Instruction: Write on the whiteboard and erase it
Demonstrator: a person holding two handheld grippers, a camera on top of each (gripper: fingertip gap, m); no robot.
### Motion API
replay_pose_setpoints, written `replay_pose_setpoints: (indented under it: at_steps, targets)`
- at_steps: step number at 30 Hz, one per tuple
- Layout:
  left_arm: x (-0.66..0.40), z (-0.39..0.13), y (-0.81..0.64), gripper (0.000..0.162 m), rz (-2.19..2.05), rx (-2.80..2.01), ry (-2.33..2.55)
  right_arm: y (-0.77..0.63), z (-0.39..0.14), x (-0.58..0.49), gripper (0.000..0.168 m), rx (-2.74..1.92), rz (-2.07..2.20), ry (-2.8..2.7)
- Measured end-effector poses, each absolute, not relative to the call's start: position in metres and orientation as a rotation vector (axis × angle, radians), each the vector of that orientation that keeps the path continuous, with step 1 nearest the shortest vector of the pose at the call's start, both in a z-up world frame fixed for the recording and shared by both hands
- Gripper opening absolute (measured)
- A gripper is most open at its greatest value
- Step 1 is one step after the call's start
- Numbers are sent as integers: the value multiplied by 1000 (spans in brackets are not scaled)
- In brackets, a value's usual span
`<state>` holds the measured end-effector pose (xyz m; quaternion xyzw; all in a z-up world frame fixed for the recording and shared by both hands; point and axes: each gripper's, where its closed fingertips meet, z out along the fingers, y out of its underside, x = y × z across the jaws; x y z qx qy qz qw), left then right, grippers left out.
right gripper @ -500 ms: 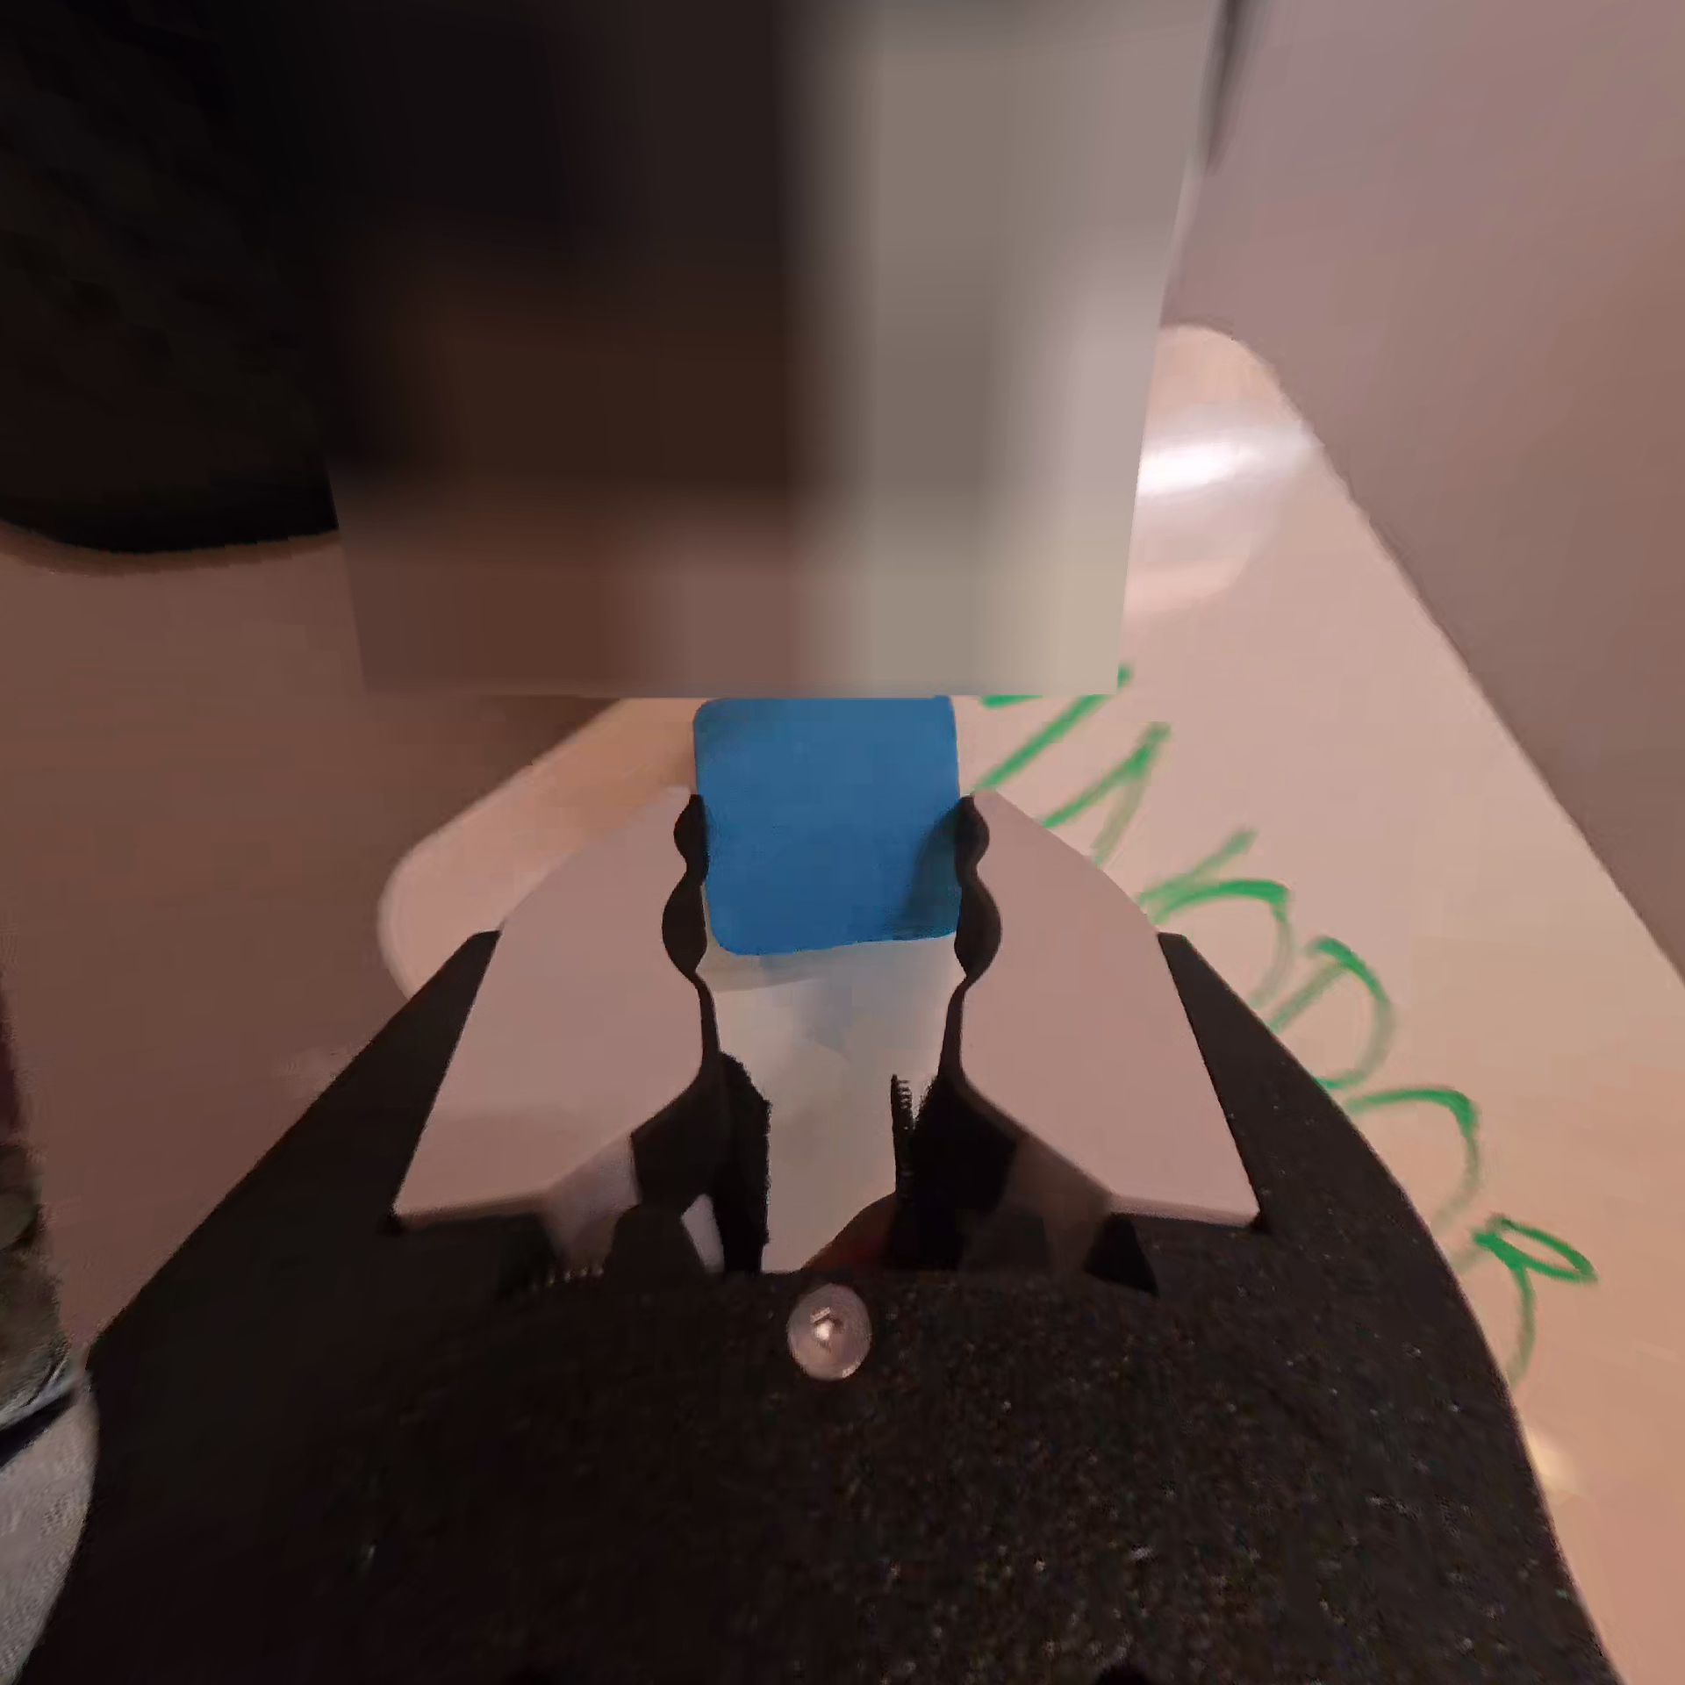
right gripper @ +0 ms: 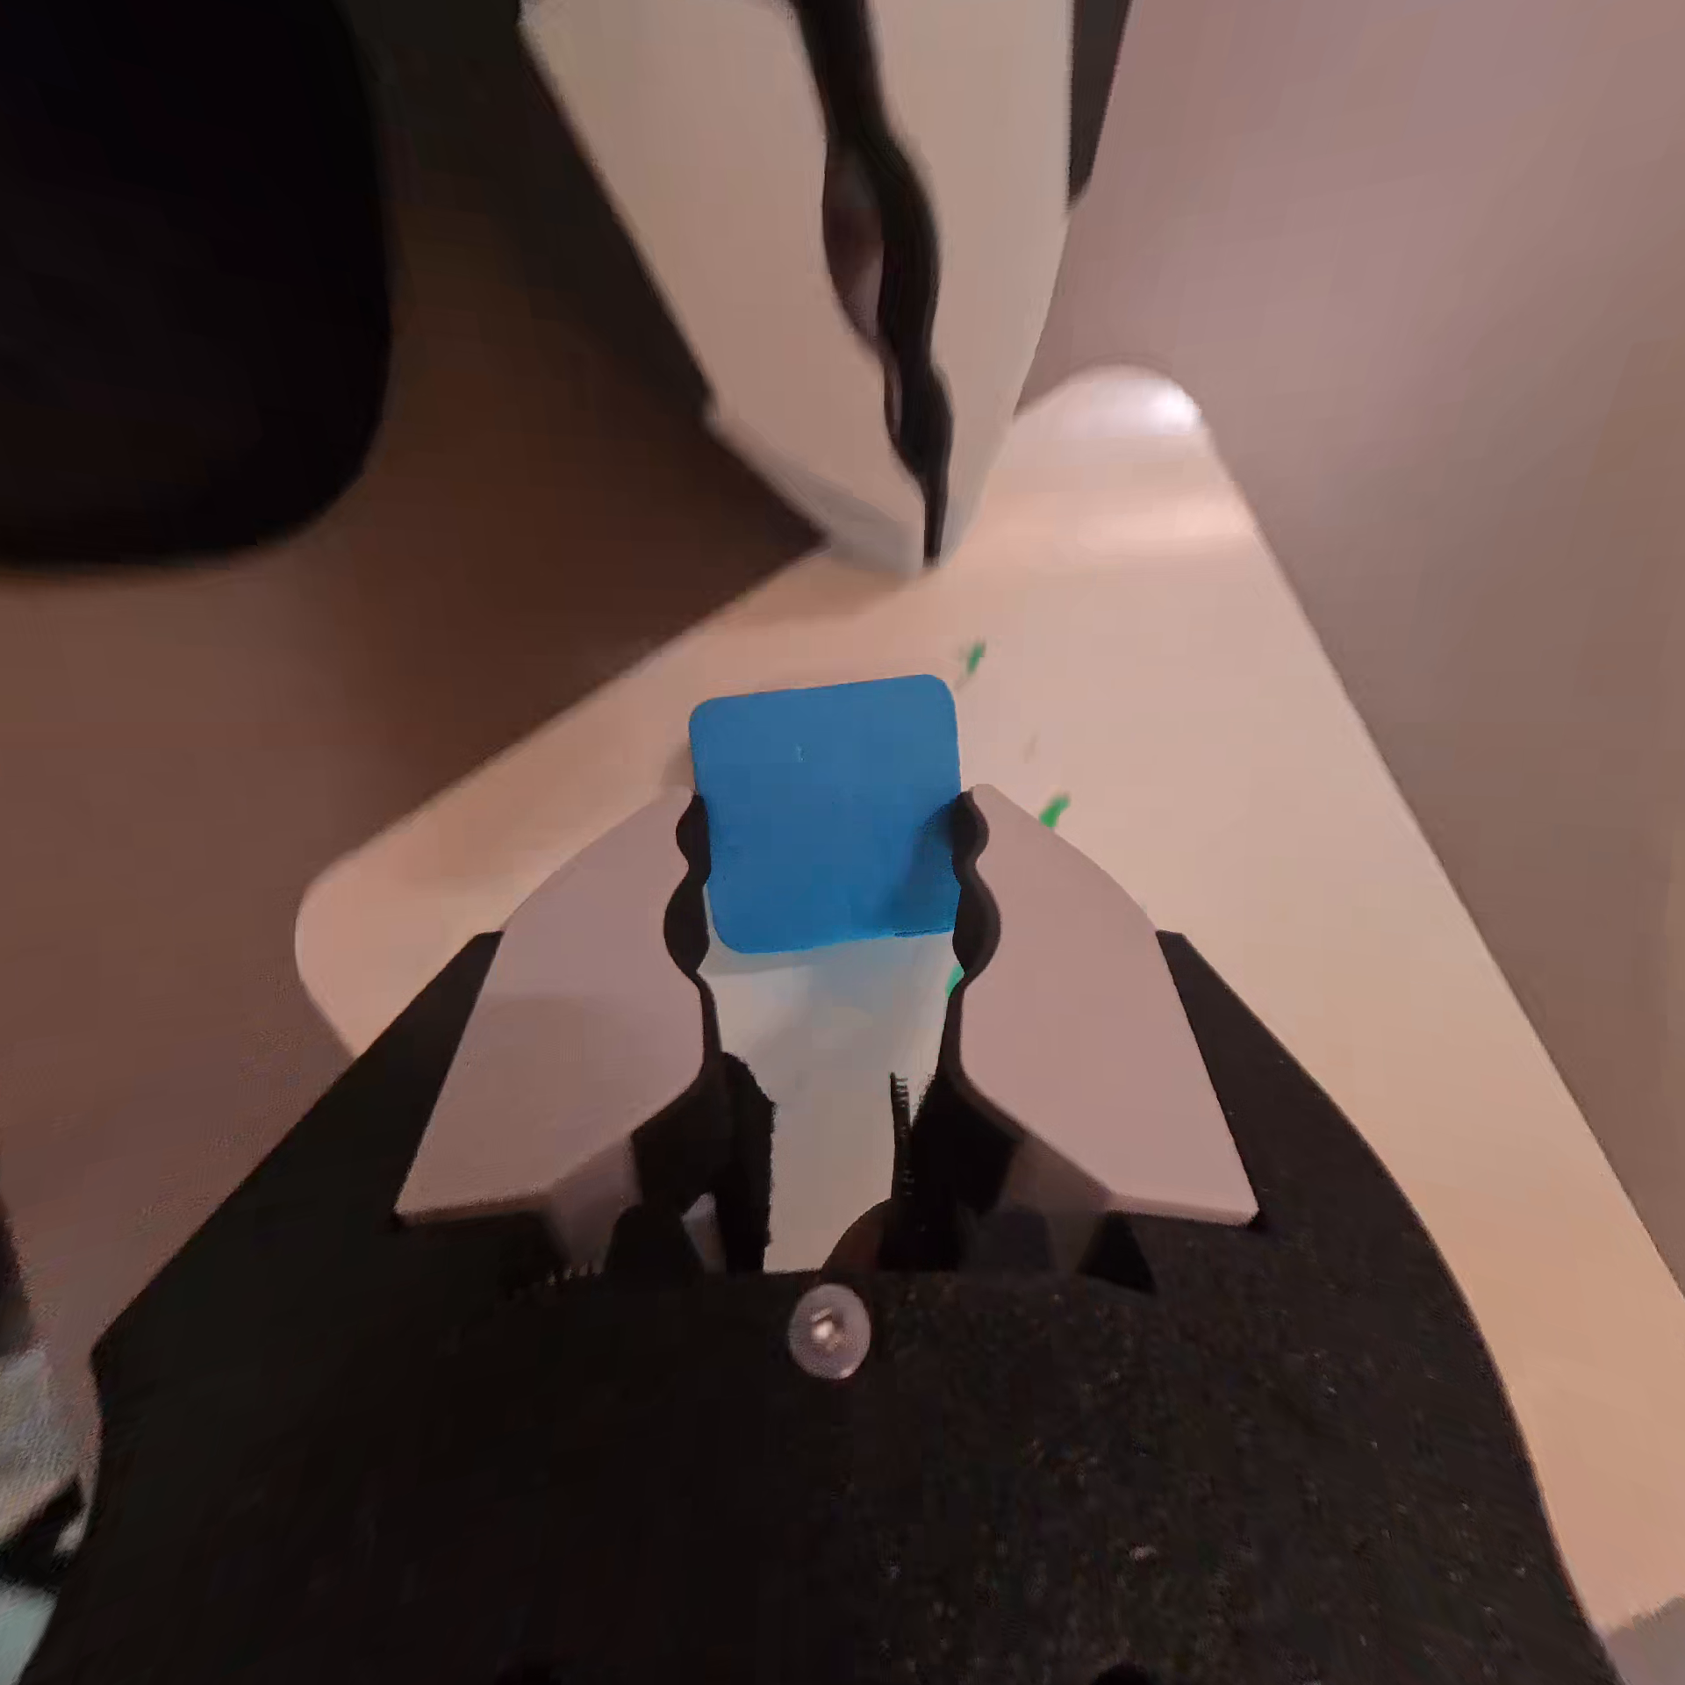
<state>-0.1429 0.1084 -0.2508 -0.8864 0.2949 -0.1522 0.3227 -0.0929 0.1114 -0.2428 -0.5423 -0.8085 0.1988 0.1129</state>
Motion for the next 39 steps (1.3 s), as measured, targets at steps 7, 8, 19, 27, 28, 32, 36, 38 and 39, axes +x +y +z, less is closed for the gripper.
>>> replay_pose_setpoints:
  at_steps: [7,8,19,27,28,32,36,38,39]
  targets:
    - [-138,-251,107,2,-405,-2315,797,123,-242,-117,52,-1647,610,-2172]
    - [-138,-251,107,2,-400,-2314,801,123,-242,-110,52,-1638,596,-2189]
    - [-138,-251,109,2,-394,-2303,796,176,-242,-97,52,-1907,535,-1845]
    - [-138,-251,109,2,-380,-2297,800,321,-244,8,52,-2285,377,-1323]
    - [-138,-251,109,1,-385,-2296,792,309,-244,-1,52,-2248,346,-1364]
    - [-139,-251,111,1,-369,-2297,785,150,-242,-89,52,-1898,549,-1859]
    - [-141,-251,110,2,-360,-2299,791,204,-243,-40,52,-2044,471,-1682]
    - [-146,-251,108,2,-353,-2311,783,281,-244,21,52,-2262,363,-1355]
    - [-152,-251,107,2,-338,-2323,770,299,-244,35,52,-2310,351,-1262]
